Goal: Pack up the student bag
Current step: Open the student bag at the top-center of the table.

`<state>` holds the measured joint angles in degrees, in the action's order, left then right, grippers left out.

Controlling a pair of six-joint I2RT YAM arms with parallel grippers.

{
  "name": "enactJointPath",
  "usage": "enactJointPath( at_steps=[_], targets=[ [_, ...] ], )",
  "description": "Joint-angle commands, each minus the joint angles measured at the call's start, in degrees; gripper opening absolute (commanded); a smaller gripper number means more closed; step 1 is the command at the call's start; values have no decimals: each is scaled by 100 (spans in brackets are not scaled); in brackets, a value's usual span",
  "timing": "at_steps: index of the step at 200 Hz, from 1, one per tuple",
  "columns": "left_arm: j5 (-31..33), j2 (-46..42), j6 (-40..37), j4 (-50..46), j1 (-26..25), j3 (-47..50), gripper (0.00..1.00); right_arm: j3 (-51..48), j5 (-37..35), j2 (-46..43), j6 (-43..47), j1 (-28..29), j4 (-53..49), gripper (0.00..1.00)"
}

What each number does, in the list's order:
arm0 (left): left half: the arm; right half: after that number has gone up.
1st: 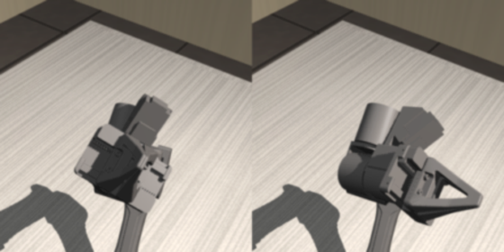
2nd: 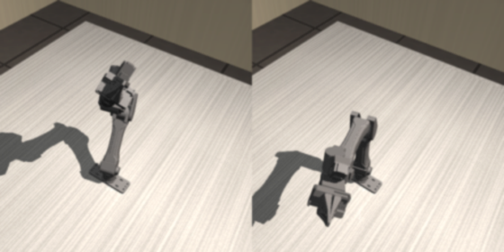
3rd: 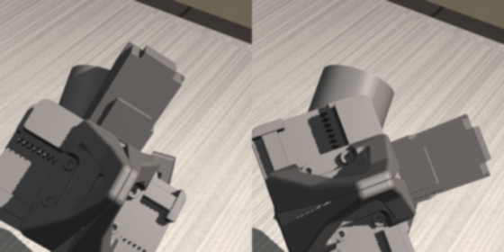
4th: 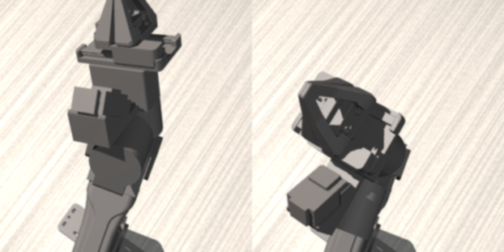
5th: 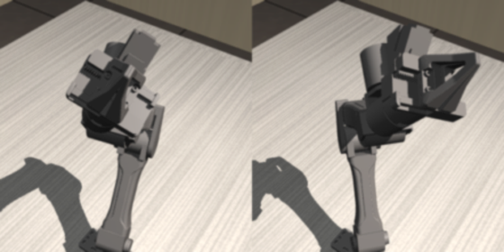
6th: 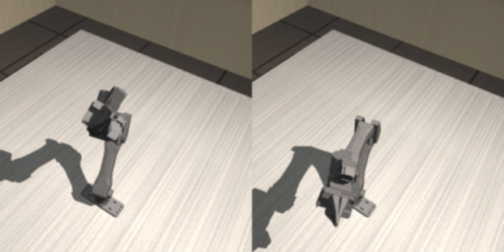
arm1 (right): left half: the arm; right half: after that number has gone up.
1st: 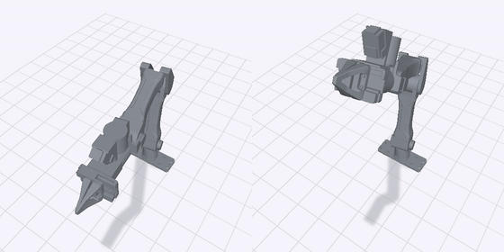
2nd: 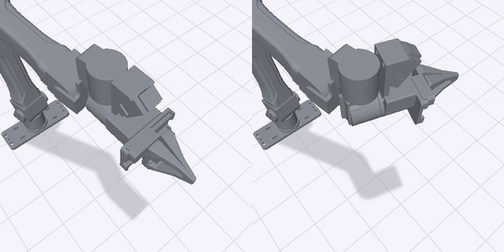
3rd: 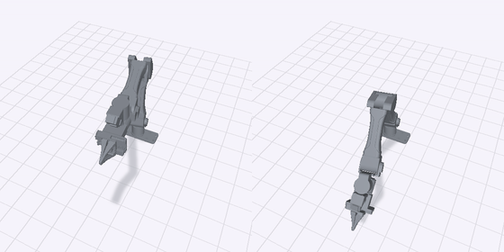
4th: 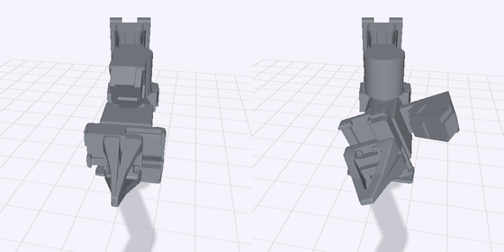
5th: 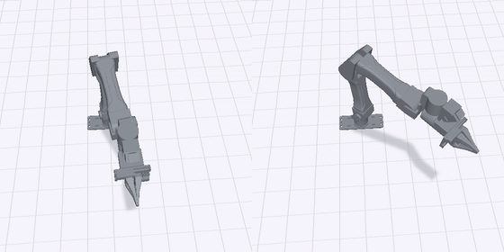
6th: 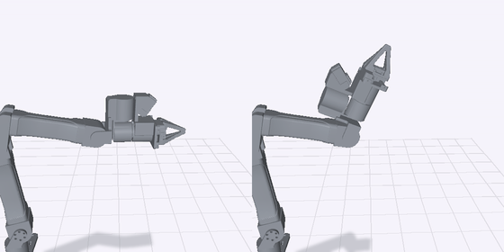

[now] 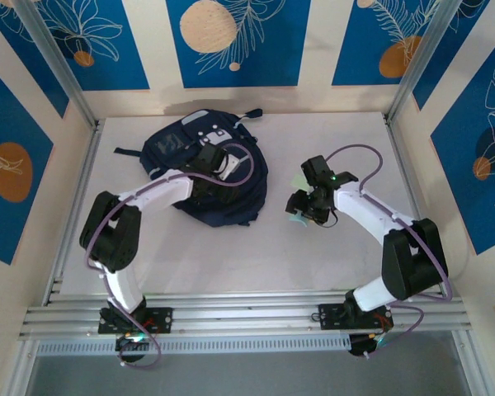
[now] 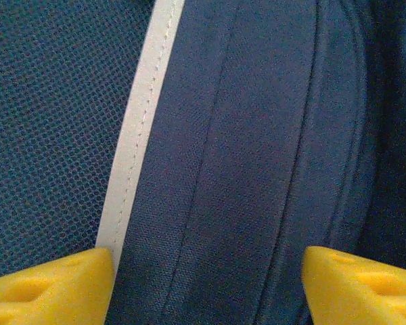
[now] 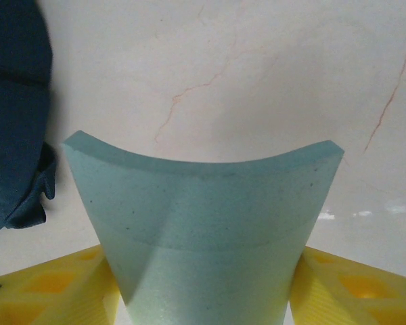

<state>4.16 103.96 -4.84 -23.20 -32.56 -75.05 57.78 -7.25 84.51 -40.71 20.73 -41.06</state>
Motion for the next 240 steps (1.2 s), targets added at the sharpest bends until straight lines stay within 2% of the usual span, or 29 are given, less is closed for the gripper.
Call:
enactJointPath(
  at_steps=[1, 16, 27, 42, 53, 96, 143, 203, 240],
  targets=[
    [252, 184, -132, -264, -84, -271, 63, -74, 206, -205, -25, -78, 124, 62],
    [281, 233, -71, -263, -82, -337, 49, -58, 230, -197, -7, -109, 142, 62],
    [295, 247, -24, -289, -81, -385, 34, -41, 254, -190, 6, -128, 162, 62],
    [121, 198, 39, -313, -84, -413, 21, -13, 285, -166, 19, -131, 185, 62],
    [-54, 137, 144, -353, -89, -441, 0, 20, 299, -142, 23, -140, 207, 61],
    [-789, -265, 879, -546, -25, -627, 0, 287, 597, 1, -18, -118, 365, 59],
    [-1688, -515, 1695, -528, 320, -922, 0, 876, 942, 391, -186, 99, 754, 60],
    [-1958, -570, 2173, -90, 627, -951, 0, 2588, 1192, 1901, -379, 739, 1055, 60],
    [-1950, -587, 2388, 14, 642, -933, 0, 3633, 1336, 2961, -639, 853, 959, 63]
  ],
)
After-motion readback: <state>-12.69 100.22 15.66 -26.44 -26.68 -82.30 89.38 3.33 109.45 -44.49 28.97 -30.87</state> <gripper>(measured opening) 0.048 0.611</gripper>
